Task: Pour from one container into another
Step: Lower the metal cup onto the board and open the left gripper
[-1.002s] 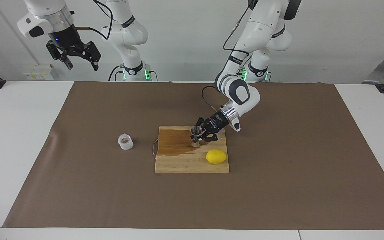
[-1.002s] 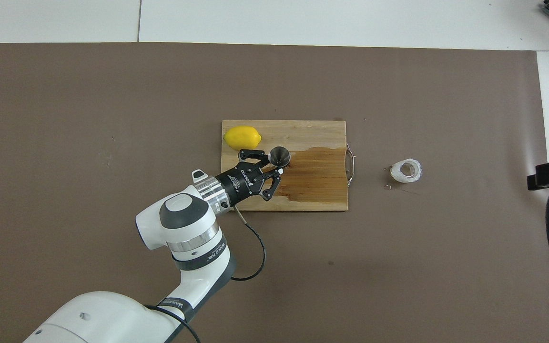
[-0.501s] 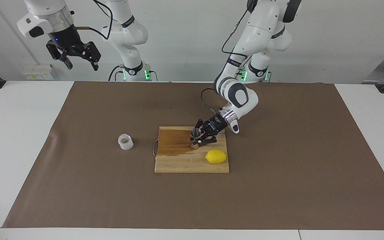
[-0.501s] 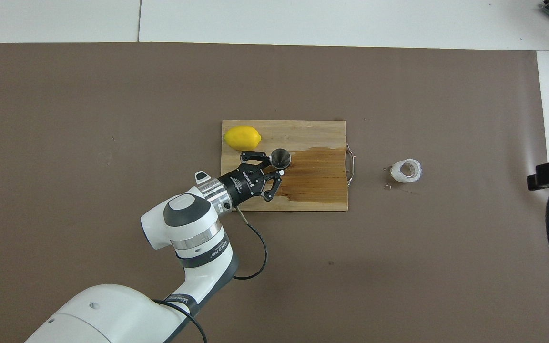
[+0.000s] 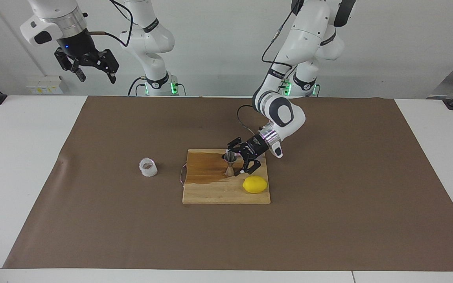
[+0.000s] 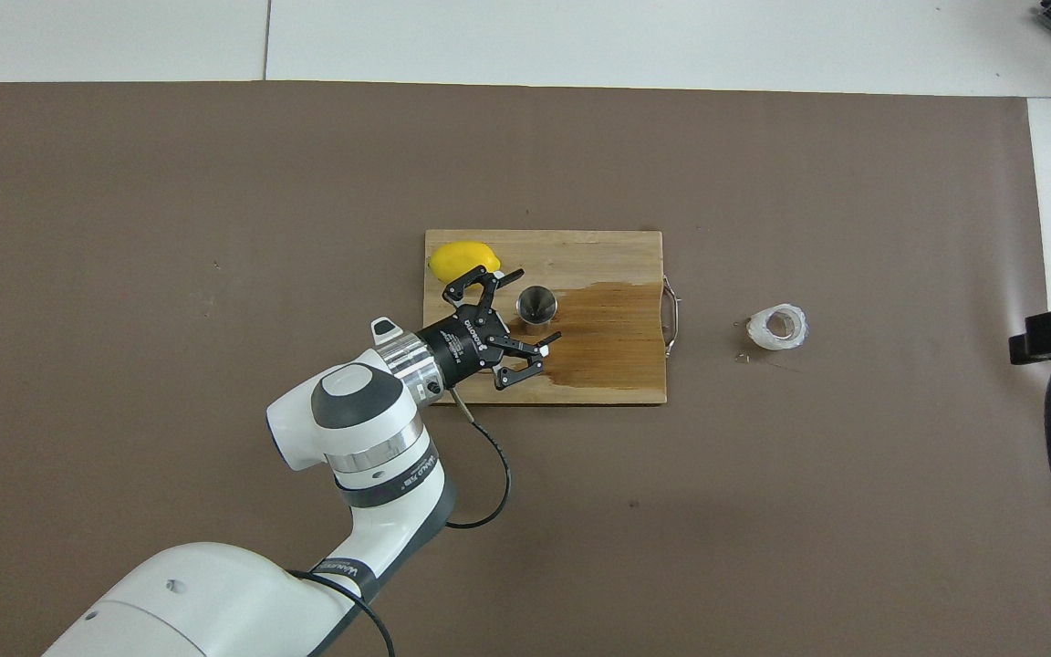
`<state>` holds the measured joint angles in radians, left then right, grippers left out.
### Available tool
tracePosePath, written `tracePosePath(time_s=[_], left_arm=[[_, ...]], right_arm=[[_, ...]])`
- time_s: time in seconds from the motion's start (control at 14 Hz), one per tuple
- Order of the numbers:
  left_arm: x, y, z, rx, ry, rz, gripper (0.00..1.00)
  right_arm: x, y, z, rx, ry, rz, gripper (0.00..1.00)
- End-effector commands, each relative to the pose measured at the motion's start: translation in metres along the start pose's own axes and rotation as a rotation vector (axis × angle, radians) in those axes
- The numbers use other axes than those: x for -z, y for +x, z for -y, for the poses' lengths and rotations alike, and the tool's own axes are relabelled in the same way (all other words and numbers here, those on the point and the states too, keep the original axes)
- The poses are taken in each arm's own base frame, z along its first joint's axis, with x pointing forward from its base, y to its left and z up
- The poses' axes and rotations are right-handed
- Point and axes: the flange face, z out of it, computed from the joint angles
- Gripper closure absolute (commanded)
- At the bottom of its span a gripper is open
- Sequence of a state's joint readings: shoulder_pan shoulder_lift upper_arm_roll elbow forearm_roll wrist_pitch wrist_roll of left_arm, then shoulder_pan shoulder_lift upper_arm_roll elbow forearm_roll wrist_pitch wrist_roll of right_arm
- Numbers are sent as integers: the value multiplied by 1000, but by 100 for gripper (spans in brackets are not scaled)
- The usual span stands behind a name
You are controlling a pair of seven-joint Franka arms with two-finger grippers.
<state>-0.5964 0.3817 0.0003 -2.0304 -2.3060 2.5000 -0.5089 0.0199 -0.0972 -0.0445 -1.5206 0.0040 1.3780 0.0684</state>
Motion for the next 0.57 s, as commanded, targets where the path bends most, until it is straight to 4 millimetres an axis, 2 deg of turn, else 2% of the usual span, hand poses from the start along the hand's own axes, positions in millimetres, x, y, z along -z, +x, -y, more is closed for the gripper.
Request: tracePosePath(time_s=[0.0, 0.29, 0.5], left_arm=[[7, -7, -1, -33, -14, -41, 0], [21, -13, -6, -153, 28, -110, 0], [34, -10, -5, -238, 69, -166, 0]], right_arm=[[2, -6, -4, 13, -6, 3, 0], [2, -6, -4, 12, -6, 3, 0], [1, -7, -5, 12, -7, 8, 0]])
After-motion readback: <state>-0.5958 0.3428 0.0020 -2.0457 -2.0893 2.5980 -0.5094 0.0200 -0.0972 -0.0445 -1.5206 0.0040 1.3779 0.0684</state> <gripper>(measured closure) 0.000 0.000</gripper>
